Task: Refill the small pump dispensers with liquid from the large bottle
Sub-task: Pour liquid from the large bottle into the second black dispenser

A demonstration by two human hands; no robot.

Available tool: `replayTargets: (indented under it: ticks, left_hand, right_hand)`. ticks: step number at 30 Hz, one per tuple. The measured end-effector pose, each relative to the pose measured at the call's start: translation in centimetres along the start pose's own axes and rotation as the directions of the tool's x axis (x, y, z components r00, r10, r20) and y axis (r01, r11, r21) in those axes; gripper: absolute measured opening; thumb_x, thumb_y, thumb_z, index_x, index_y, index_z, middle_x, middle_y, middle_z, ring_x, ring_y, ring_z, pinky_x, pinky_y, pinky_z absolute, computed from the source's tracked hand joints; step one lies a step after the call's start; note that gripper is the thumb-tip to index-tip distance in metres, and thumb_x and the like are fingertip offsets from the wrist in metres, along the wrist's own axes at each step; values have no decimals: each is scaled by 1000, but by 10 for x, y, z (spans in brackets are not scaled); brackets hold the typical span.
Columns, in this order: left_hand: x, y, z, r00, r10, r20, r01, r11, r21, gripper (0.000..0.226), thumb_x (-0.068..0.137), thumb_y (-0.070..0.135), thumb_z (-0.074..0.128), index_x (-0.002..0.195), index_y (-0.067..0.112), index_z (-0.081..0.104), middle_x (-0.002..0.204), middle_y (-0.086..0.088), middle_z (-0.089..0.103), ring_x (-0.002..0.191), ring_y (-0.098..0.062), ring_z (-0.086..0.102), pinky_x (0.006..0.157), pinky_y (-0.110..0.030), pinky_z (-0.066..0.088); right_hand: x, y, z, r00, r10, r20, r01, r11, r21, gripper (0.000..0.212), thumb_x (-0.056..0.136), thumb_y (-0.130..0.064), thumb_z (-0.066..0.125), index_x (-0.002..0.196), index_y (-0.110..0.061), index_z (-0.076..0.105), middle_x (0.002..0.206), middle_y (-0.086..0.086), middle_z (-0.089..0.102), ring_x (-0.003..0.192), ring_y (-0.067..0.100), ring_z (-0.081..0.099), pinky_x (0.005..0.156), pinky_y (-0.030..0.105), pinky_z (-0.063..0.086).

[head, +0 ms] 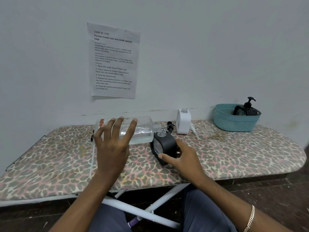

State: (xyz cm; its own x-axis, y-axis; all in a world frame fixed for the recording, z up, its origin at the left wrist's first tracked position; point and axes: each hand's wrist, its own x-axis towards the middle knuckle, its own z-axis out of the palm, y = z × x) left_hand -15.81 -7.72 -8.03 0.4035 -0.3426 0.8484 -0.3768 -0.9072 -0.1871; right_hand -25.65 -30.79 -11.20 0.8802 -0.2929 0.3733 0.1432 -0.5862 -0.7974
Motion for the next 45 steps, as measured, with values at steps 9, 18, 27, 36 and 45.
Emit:
replayTargets:
  ticks: [9, 18, 27, 36, 45]
  left_hand:
    - [0, 0, 1, 1000, 7, 0, -7, 1000, 16, 91, 71, -12, 69, 153, 26, 55, 144, -15, 58, 134, -39, 54, 110, -56, 31]
    - [0, 0, 0, 1000, 6, 4, -6, 1000, 21, 93, 69, -13, 70, 152, 26, 55, 144, -15, 59, 134, -39, 54, 109, -55, 31]
    - [0, 0, -1, 1000, 6, 1, -6, 1000, 13, 93, 69, -13, 69, 153, 26, 55, 144, -16, 58, 134, -39, 52, 110, -56, 31]
    - [0, 0, 0, 1000, 2, 8, -2, 1000, 12, 93, 69, -13, 66, 153, 27, 54, 145, -15, 58, 136, -38, 52, 110, -56, 31]
    - [0, 0, -1, 1000, 2, 0, -2, 1000, 13, 92, 70, -12, 67, 153, 26, 55, 144, -16, 59, 135, -39, 53, 110, -56, 31]
  right_hand:
    - [-1, 1, 0, 1000, 4, -8, -4, 1000, 5, 48, 80, -49, 86, 121, -30, 68, 107, -21, 74, 101, -3, 67, 90, 24, 55]
    - [-1, 0, 0, 1000, 3, -5, -3, 1000, 11, 51, 80, -51, 85, 123, -32, 67, 109, -22, 74, 105, -2, 67, 94, 29, 55]
    - [-1, -1, 0, 1000, 3, -3, -3, 1000, 11, 50, 80, -51, 86, 123, -33, 67, 109, -22, 74, 105, -2, 66, 97, 28, 55]
    - [-1, 0, 0, 1000, 6, -4, -6, 1000, 6, 52, 79, -53, 86, 123, -32, 67, 110, -24, 73, 106, -3, 66, 95, 30, 56]
    - [0, 1, 0, 1000, 17, -2, -17, 1000, 6, 53, 78, -54, 86, 124, -34, 66, 111, -23, 73, 108, -2, 66, 97, 33, 56]
